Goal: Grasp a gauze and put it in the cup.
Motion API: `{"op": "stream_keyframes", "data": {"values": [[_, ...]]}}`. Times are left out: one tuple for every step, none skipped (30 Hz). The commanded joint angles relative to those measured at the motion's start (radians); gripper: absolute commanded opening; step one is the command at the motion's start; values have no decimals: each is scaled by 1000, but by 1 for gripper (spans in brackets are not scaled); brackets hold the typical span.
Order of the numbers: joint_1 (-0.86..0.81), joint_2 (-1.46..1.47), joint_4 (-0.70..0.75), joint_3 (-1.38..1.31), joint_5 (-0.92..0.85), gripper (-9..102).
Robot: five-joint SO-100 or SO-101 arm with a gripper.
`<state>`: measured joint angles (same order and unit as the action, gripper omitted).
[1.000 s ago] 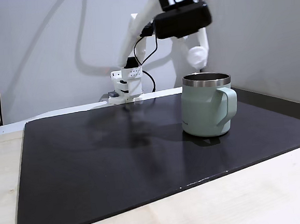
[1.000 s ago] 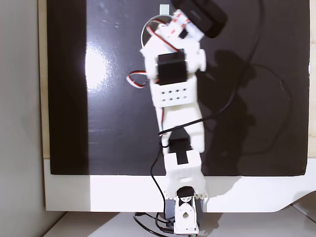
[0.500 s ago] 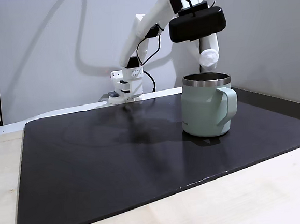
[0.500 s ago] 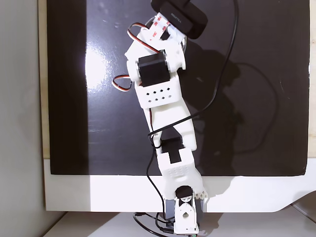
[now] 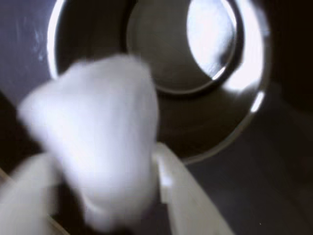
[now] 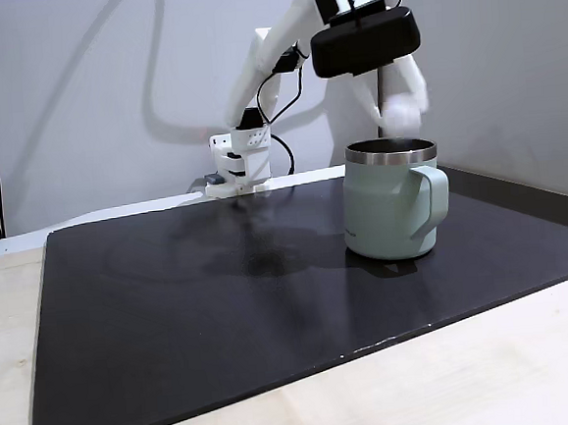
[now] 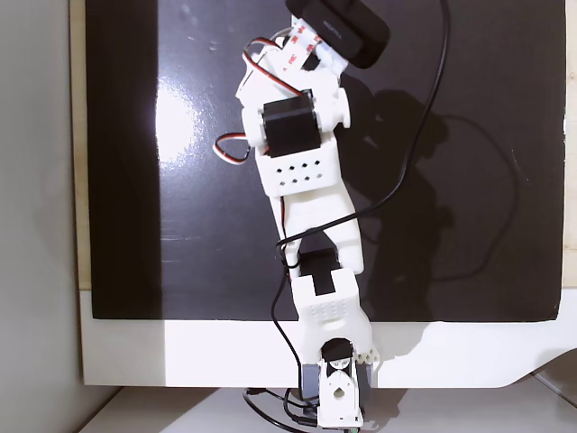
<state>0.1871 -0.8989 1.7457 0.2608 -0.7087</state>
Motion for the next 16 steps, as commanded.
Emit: {"op": "stream_keyframes", "data": {"values": [[-5,-15,0,-57,3,41],[-5,-15,0,-57,5,42],[-5,-15,0,-57,5,42],[-5,-15,0,-57,5,42],[-3,-15,0,-57,6,42],[-3,-15,0,-57,6,42],[-3,-15,0,-57,6,42],[-3,-15,0,-57,6,42],[-3,-15,0,-57,6,42],[-3,-15,0,-57,6,42],[-5,-15,0,-57,6,41],[-5,-15,0,-57,3,41],[-6,-15,2,-57,3,41],[-8,-15,2,-57,3,41],[-9,-15,2,-57,2,41],[-11,-15,2,-55,2,41]]}}
